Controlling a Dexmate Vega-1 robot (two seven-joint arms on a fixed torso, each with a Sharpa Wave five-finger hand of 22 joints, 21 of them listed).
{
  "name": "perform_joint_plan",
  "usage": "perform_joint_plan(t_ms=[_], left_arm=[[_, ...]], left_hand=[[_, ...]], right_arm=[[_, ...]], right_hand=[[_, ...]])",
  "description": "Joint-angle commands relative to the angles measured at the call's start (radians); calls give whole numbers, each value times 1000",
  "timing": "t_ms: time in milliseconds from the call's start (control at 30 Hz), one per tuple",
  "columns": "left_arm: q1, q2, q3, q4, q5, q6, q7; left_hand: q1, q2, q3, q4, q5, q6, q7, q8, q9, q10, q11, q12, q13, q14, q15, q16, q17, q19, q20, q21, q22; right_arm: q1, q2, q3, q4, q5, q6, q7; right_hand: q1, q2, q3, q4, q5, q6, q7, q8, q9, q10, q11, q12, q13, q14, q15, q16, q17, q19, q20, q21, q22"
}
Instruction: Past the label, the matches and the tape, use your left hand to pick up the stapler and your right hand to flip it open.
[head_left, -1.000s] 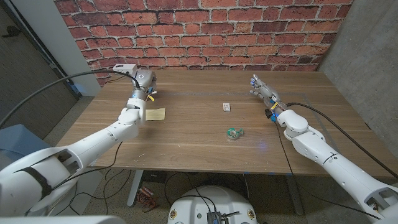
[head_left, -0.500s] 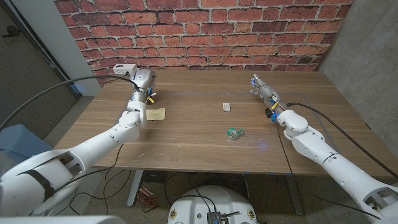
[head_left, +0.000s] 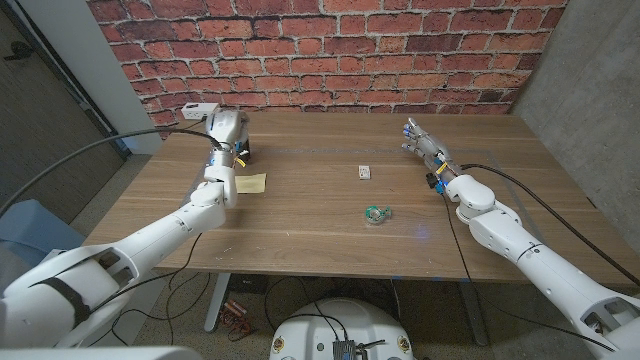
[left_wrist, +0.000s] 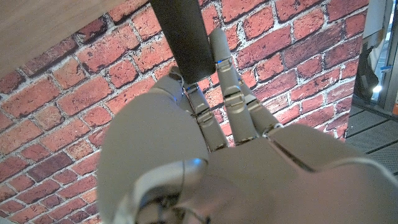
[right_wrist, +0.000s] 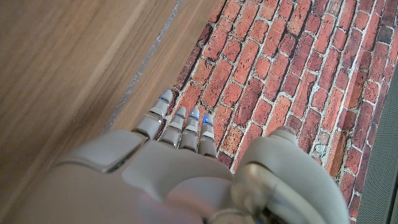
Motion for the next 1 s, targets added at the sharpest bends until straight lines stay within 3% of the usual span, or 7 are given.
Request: perform_joint_plan(t_ms=[33,367,767,1000], left_arm=[[29,-18,-63,-38,-76,-53,80],[67,-32,-107,-100,-127,-122,124],[98,-45,-163,-137,-205,-293,138],[98,-54,-172,-127,-209,-342,129]], left_hand=[[31,15,-5,0,7,6,3,-1,-1,5,7,-2,7,149,-235,-4,7,0,-104,13,6],[39,15,-11,1,9,6,3,-5,-4,6,5,-2,13,148,-236,-3,16,-3,-96,22,12],[52,8,-24,1,12,24,-2,-3,-9,18,3,2,19,148,-236,-1,31,-9,-93,37,19],[63,6,-32,0,15,32,6,-4,-11,25,11,-1,17,148,-235,-1,42,8,-69,56,22]], right_arm=[[-5,1,8,5,12,11,3],[-26,-14,30,-32,26,9,-11],[-64,-18,53,-99,35,16,-47],[-70,-6,54,-115,38,11,-63]], right_hand=[[1,0,2,1,-3,-4,-2,1,2,-1,1,2,1,-1,-26,5,1,-2,-2,-2,-1],[2,0,3,0,-3,-4,-2,1,2,1,2,3,1,-2,-26,5,1,-1,-2,-2,-1],[2,2,5,1,-3,-4,-2,1,2,1,4,3,1,-1,-25,5,1,0,-2,-1,-1],[4,1,6,-1,-3,-3,-1,1,2,2,7,3,1,-1,-24,5,1,1,-2,-1,-1]])
